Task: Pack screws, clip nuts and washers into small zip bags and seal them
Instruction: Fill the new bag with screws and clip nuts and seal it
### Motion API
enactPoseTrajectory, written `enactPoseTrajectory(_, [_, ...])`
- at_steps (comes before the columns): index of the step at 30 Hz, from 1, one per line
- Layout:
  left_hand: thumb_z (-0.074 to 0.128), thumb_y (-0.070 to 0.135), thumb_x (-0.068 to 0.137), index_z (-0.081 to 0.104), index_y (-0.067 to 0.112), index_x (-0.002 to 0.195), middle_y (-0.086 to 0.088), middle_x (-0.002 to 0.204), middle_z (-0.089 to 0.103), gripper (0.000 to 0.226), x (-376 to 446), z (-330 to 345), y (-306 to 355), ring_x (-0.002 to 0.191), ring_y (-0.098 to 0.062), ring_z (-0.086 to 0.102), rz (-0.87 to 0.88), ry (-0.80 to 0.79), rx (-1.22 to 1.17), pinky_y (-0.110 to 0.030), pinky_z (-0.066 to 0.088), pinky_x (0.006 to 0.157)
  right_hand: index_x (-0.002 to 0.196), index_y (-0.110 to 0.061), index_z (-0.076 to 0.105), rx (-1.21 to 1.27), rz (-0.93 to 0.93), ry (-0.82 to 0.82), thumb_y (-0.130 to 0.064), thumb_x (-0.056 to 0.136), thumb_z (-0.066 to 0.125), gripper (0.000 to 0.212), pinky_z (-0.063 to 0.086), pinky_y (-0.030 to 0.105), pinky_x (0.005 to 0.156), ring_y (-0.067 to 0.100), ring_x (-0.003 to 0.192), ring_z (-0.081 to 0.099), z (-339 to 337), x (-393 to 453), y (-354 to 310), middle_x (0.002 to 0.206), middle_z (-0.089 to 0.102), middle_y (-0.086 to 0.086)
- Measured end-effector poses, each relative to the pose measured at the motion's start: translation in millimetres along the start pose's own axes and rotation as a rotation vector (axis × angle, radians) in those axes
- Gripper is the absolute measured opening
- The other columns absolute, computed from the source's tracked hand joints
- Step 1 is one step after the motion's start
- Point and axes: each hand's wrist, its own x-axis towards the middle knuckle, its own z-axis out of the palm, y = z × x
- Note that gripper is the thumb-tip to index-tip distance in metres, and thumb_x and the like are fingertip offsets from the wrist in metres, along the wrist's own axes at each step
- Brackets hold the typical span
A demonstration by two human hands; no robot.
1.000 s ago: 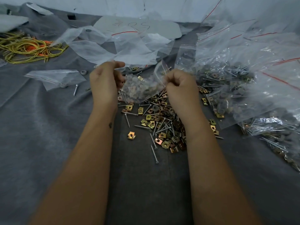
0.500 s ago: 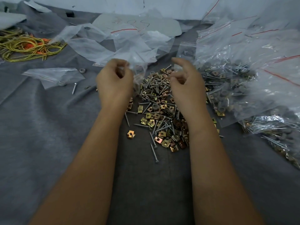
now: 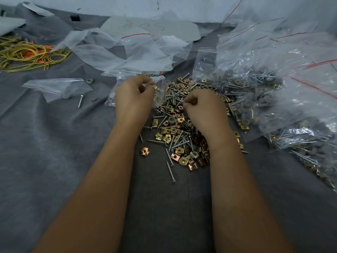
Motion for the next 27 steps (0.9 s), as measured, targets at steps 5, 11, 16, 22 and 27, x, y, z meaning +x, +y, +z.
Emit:
enactPoseTrajectory(5, [0.058,0.024,0.093,0.067,0.033,0.088,0.004,0.059,0.06,0.013,-1.3,1.5,3.0,0.043,0.0,0.044,-0.007,-0.036,0.025,-0.02,0.039,0.043,0.095,-0.02,0.073,0.172,-0.157,0.201,-0.014,0.089,0.063,0.013,0.053,0.036,0.078,0.012,0.082,0.059,-0.9,-2.1,-9.9,0.089,0.065,-0.004])
enactPoseTrajectory(11, [0.058,0.021,0.093,0.066,0.035,0.087,0.006,0.061,0.059,0.017,-4.4,4.0,6.0,0.05,-0.003,0.049,0.019,-0.043,-0.007,-0.029,0.048,0.052,0.117,-0.012,0.07,0.092,-0.372,0.149,-0.004,0.091,0.06,0.028,0.042,0.027,0.085,0.021,0.098,0.057,14.1,-3.9,-23.1,0.102,0.066,0.007])
enactPoseTrajectory(16, [0.058,0.02,0.093,0.064,0.038,0.077,0.011,0.054,0.051,0.025,0.3,1.2,4.7,0.042,0.0,0.041,-0.066,0.044,-0.084,-0.019,0.038,0.043,0.134,-0.015,0.057,0.193,-0.177,0.212,0.008,0.091,0.045,0.05,0.046,0.039,0.099,0.021,0.114,0.055,10.0,-0.8,-14.2,0.121,0.063,0.007])
enactPoseTrajectory(22, [0.059,0.02,0.093,0.066,0.034,0.079,0.009,0.056,0.052,0.022,-0.1,1.6,3.9,0.045,-0.003,0.042,-0.097,0.049,-0.106,-0.023,0.039,0.046,0.141,-0.025,0.05,-0.13,-0.19,-0.077,-0.002,0.09,0.048,0.056,0.033,0.044,0.109,0.024,0.132,0.039,12.3,0.1,-3.4,0.142,0.051,-0.001])
enactPoseTrajectory(27, [0.059,0.019,0.093,0.068,0.031,0.082,0.012,0.05,0.047,0.019,0.3,2.2,2.7,0.041,0.0,0.037,-0.093,0.043,-0.116,-0.018,0.035,0.042,0.117,-0.026,0.067,-0.104,-0.114,0.024,-0.017,0.092,0.06,0.028,0.045,0.045,0.097,0.024,0.114,0.055,10.7,1.9,-3.3,0.118,0.065,0.0])
